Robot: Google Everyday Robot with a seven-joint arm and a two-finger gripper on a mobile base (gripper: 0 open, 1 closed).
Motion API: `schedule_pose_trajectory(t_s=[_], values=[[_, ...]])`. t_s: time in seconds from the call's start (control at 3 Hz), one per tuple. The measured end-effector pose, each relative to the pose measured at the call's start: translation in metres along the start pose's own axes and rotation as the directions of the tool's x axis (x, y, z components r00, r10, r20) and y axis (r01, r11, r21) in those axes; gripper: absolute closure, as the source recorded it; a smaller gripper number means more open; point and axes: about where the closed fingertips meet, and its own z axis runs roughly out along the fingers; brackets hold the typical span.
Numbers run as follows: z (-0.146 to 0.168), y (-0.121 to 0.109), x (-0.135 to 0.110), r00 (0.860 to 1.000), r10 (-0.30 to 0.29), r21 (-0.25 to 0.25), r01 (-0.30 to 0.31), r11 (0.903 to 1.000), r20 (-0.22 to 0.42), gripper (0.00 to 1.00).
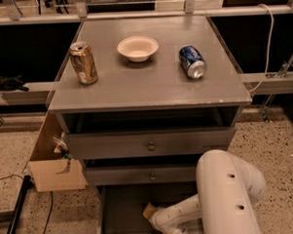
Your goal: Pick sponge from bottom drawer and place on counter
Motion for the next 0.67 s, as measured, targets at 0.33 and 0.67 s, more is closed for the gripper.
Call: schedule_pose_trajectory(t_s=[0.33,0.67], values=[[0.0,0.0,0.0,1.0,0.0,0.0,0.0,1.0,0.0,1.0],[0.0,0.0,0.0,1.0,0.0,0.0,0.0,1.0,0.0,0.81]])
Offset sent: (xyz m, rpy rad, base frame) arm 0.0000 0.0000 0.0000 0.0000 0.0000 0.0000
